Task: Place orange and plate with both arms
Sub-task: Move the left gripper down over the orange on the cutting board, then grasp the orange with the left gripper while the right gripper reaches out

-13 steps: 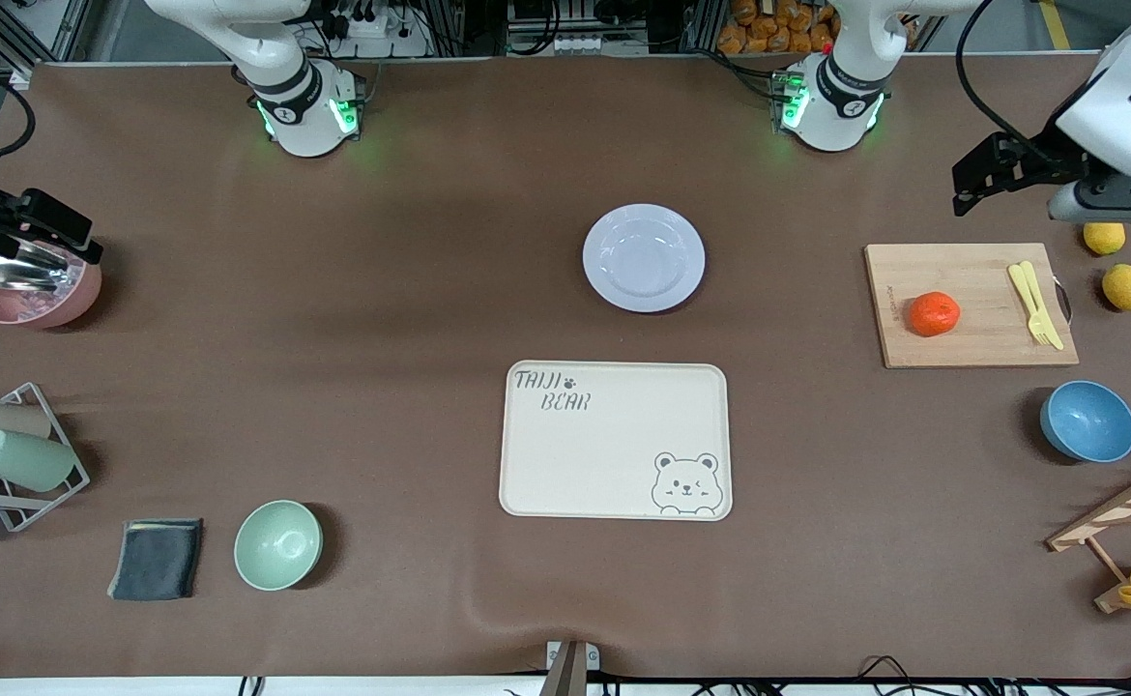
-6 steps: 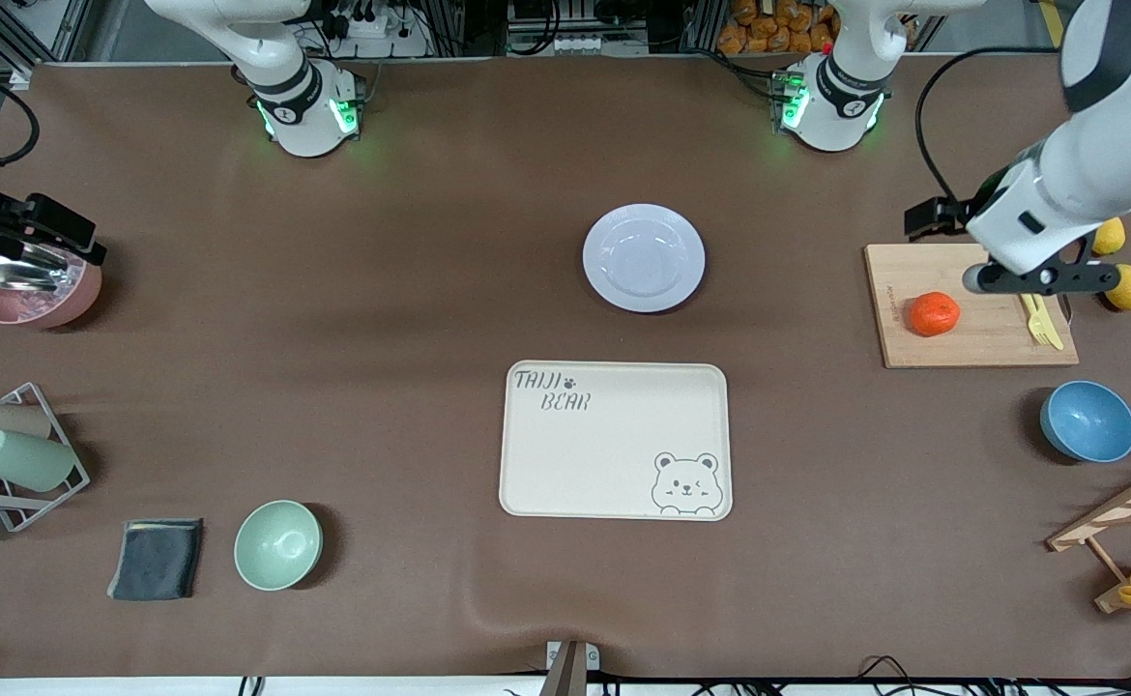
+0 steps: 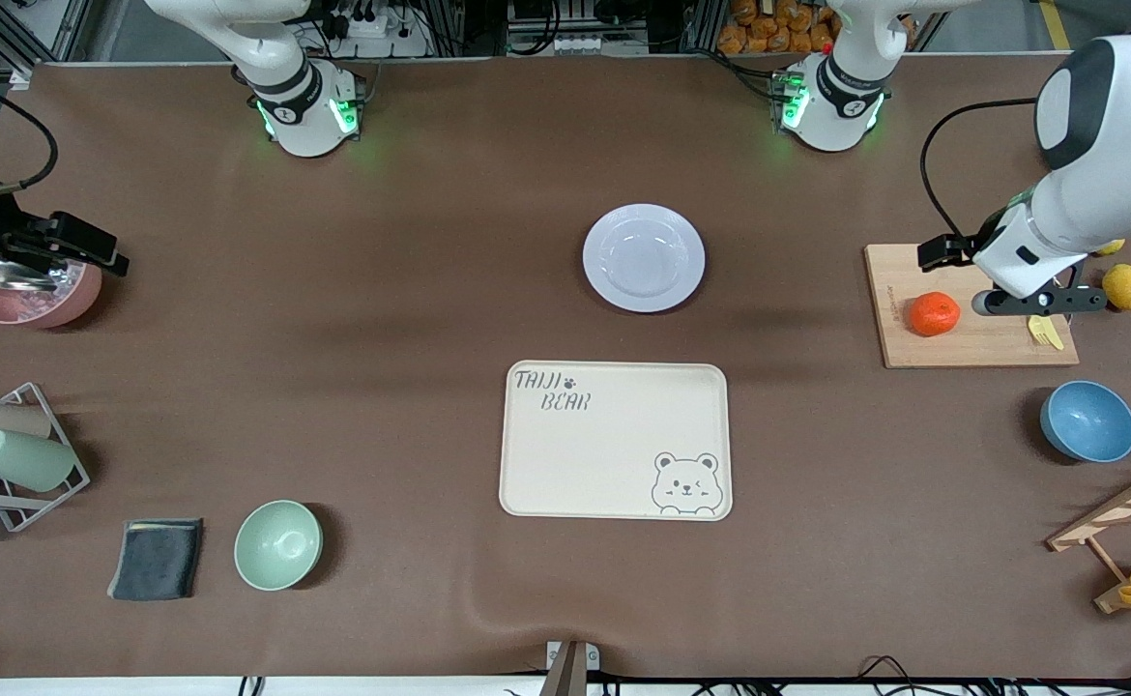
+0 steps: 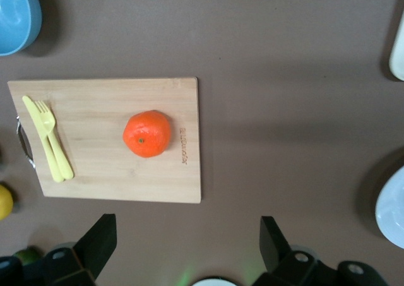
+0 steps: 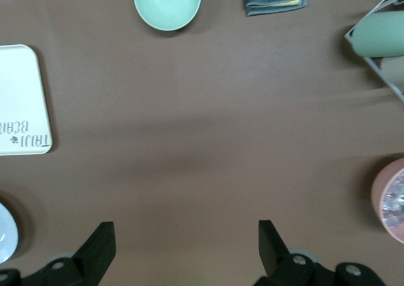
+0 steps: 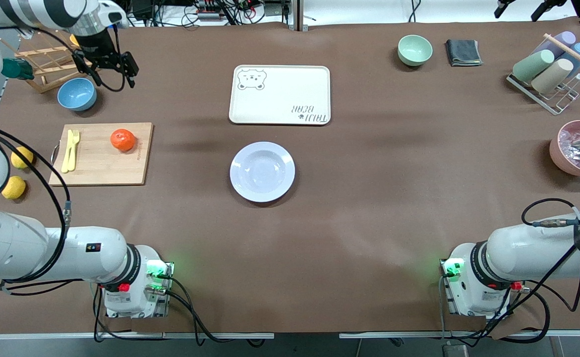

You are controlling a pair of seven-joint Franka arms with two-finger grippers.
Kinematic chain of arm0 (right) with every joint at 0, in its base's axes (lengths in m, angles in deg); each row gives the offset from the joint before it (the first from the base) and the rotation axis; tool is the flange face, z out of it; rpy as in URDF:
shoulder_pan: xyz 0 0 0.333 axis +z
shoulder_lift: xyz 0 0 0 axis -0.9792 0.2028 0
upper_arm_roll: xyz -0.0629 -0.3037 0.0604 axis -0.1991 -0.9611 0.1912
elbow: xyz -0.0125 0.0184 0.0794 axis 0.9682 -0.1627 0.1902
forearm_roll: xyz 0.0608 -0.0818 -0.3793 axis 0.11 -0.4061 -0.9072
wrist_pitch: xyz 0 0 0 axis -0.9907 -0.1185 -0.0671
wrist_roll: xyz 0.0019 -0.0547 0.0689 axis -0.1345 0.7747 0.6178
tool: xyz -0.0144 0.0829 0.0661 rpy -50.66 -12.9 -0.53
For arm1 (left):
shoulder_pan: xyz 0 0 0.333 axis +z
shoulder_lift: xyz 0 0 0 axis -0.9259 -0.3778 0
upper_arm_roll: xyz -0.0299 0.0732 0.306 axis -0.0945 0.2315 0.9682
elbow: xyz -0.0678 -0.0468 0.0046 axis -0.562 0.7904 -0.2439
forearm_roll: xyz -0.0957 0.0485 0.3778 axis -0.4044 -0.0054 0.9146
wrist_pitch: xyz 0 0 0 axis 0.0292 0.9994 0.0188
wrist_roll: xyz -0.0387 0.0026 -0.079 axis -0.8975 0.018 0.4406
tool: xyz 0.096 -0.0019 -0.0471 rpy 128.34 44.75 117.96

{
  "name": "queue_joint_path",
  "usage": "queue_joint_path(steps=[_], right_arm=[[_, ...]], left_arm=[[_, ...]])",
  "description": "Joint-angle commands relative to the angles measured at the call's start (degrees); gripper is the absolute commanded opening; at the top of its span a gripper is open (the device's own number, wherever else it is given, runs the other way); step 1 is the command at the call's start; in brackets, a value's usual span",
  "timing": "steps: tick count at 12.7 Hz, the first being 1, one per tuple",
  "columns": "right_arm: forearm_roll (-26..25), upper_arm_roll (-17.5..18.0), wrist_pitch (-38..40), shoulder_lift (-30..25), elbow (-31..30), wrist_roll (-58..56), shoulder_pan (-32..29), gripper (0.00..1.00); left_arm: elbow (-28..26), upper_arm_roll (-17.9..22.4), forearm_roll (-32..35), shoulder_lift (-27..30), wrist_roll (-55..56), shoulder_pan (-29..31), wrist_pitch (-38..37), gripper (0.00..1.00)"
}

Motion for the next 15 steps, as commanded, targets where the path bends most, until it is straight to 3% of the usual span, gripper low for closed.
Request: queue_joint_path(steps=[1,5,8,10,15], right_arm=[[2.4,-0.2,-1.2,2.0,-0.3,0.8,0.0,1.0],[8.2,-0.2,-1.9,5.0,-0.7,0.8,-0.2,1.0],[13.8,-0.3,-5.0,5.2,-4.8,0.8,-1.1,1.0],[14.9,-0.3,-6.0,5.4,-6.1,0.9,-1.1,1.0],[22.5,-0.3,-9.1,5.5,-10.5,1.3,-1.8,1.0]], left_arm=[[-7.5,-0.6,2.9,1.2,-2.3,1.3,7.7,1.0],[-15.3,-0.6,7.8,-2.1,-9.0,4.3,20.1,1.0],[-15.4,-0.6,10.6,-6.6,-18.2,6.5,22.7,1.0],[-15.0,-0.6,14.3,-9.4,-19.2,6.6,23.9,1.0],[-15.3,-0.6,14.8,-12.7,-20.3,8.3,28.0,1.0]])
